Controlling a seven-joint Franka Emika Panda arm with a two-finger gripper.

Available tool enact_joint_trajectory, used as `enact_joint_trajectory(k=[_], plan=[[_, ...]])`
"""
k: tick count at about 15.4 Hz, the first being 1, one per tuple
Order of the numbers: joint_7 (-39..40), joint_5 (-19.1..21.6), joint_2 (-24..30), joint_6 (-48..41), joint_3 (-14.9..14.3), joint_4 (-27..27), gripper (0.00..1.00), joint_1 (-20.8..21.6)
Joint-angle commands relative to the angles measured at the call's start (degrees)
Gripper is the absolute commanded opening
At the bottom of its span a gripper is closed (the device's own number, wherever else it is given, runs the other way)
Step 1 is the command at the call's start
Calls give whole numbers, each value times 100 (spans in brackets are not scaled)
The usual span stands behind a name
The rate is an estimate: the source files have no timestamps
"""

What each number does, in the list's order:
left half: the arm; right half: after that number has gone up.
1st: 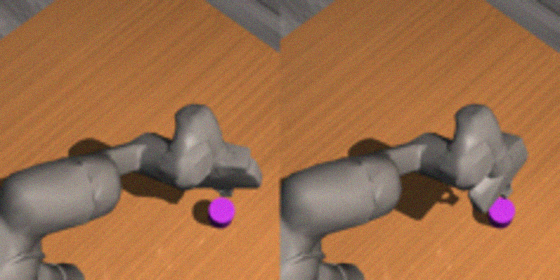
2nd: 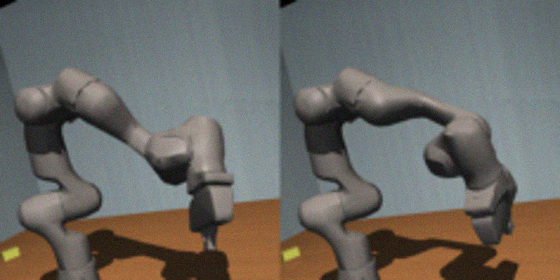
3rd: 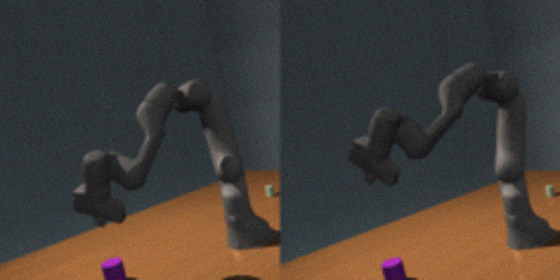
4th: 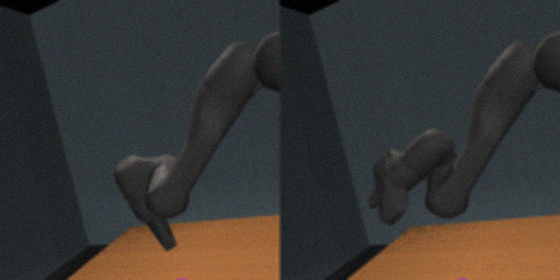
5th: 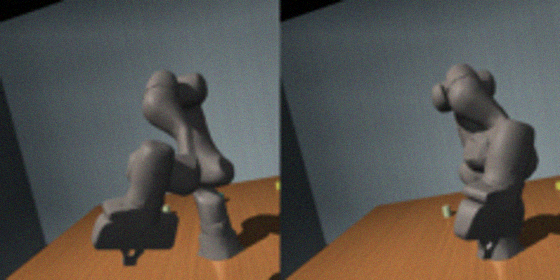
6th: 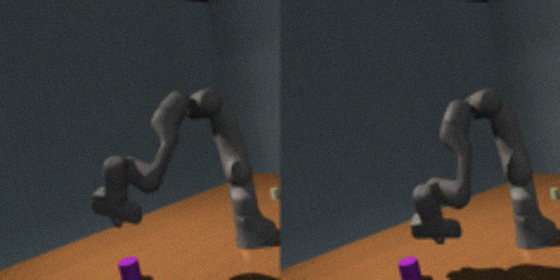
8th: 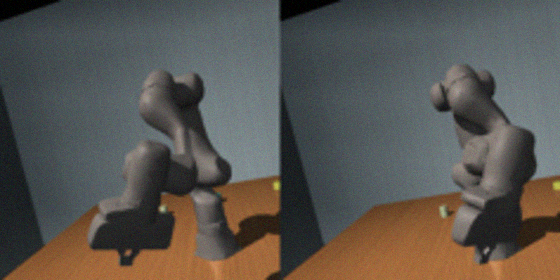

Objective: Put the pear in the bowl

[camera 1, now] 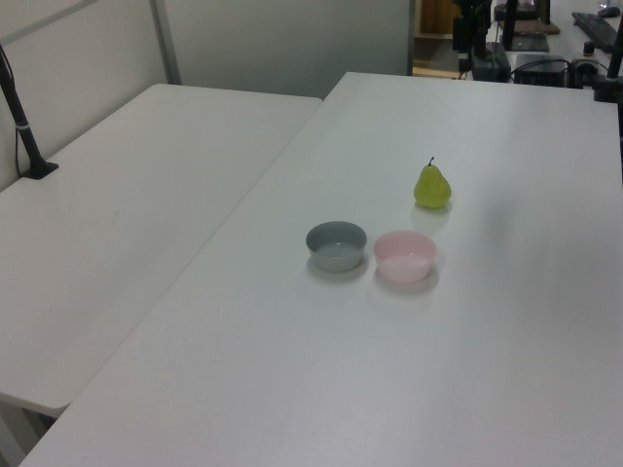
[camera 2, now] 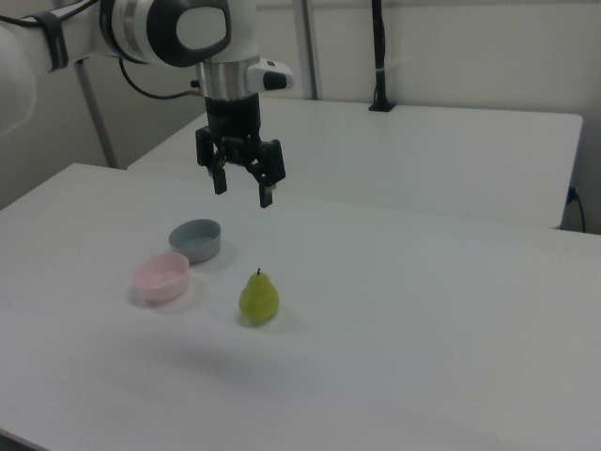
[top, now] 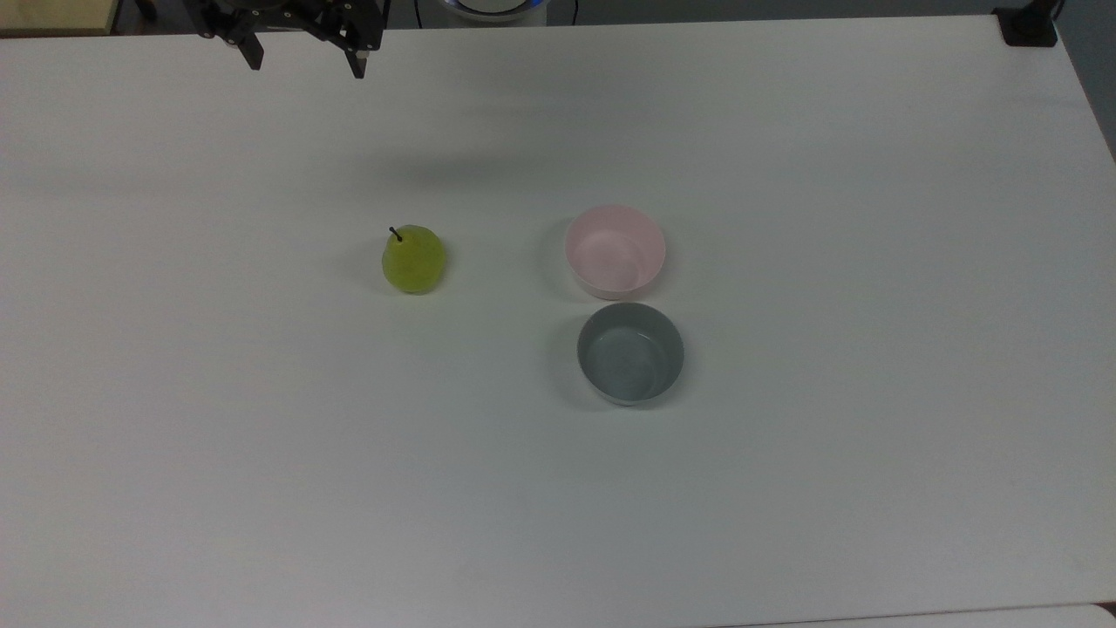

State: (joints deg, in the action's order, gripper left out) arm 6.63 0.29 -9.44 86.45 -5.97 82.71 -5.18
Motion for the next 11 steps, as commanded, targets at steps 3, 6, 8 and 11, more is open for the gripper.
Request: enact_joint_trajectory(k=[3, 6, 8, 11], plan=[[93, 50, 144, -67, -27, 105, 100, 0], [102, 41, 135, -93, -10, 122, 100, 17], [76, 50, 57, -32, 34, 140, 100, 61], [93, 50, 30, -41, 70, 219, 100, 88]])
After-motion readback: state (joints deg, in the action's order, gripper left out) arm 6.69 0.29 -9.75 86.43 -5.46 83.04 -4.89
